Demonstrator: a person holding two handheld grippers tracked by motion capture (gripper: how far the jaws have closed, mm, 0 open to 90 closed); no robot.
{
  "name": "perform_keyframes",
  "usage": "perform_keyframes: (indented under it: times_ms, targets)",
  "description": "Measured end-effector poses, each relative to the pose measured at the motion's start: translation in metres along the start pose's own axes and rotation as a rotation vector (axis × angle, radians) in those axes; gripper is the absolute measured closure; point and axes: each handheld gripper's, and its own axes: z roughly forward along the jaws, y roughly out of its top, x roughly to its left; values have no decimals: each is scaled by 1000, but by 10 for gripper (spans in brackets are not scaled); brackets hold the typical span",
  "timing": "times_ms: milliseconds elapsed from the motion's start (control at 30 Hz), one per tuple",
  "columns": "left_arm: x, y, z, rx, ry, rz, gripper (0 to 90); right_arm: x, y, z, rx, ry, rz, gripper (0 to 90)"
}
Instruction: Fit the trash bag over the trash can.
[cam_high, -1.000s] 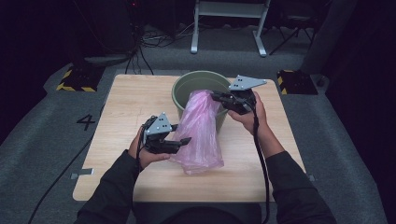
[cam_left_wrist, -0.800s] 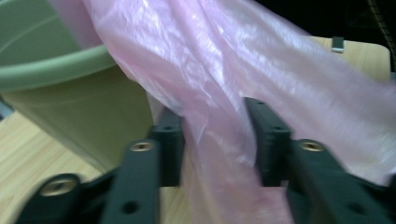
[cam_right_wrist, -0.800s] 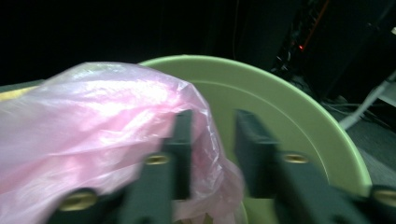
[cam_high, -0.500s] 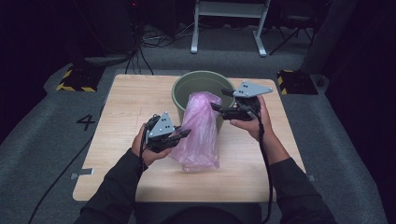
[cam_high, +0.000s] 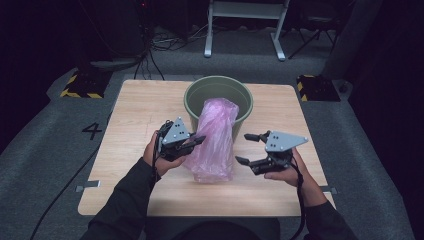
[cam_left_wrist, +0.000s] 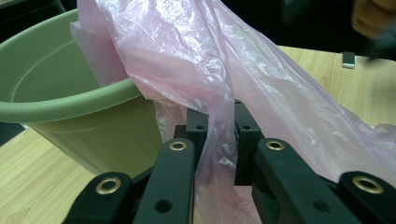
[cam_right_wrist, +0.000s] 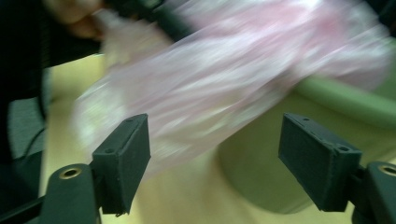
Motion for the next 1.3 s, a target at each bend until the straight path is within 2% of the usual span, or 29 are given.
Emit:
perform_keyframes:
  times_ms: [67, 133, 267, 467, 533, 567, 600, 633, 667, 767, 833, 867, 933, 967, 1067, 1133, 1200, 1233, 1300]
  targets:
    - [0, 0, 1, -3, 3, -2, 826, 11, -10, 3, -1, 28, 3, 237]
    - [1, 0, 2, -11, 0, -11, 842, 23, -19, 10, 27, 54, -1, 233]
    - [0, 1, 2, -38, 11, -22, 861, 30, -25, 18, 42, 80, 26, 232]
    - [-1, 2, 5, -45, 16, -19, 874, 50, -30, 22, 39, 22, -32, 245]
    - [-1, 2, 6, -47, 13, -23, 874, 53, -31, 22, 31, 5, -46, 283]
    - [-1, 2, 6, -47, 13, -24, 874, 54, -32, 23, 34, -2, -57, 380]
    - [-1, 2, 6, -51, 14, -29, 874, 53, -32, 24, 34, 12, -57, 443]
    - [-1, 2, 6, -54, 13, -33, 874, 51, -33, 25, 29, 37, -47, 449]
    - [-1, 1, 7, -57, 11, -35, 874, 50, -34, 26, 27, 37, -33, 465]
    - [-1, 1, 8, -57, 2, -35, 874, 43, -37, 31, 22, 13, 4, 575]
    - [-1, 1, 10, -59, 0, -35, 860, 37, -39, 32, 11, 4, 16, 723]
    - [-1, 0, 10, -60, -2, -35, 860, 37, -39, 32, 11, 4, 16, 723]
    - [-1, 0, 10, -60, 11, -42, 798, 35, -39, 31, -6, 1, 14, 824]
    - [0, 0, 10, -63, 16, -50, 706, 35, -39, 30, -13, -7, 11, 860]
    - [1, -2, 6, -80, 9, -74, 494, 30, -38, 24, -46, -24, 24, 900]
    - [0, -2, 2, -79, 12, -69, 385, 26, -37, 18, -62, -46, 39, 900]
    - [0, -3, -5, -95, 15, -74, 347, 23, -35, 11, -79, -65, 50, 900]
    - [1, -3, -8, -91, 2, -77, 326, 21, -35, 9, -85, -75, 48, 900]
    - [2, -4, -13, -89, 6, -82, 294, 19, -33, 4, -96, -88, 66, 900]
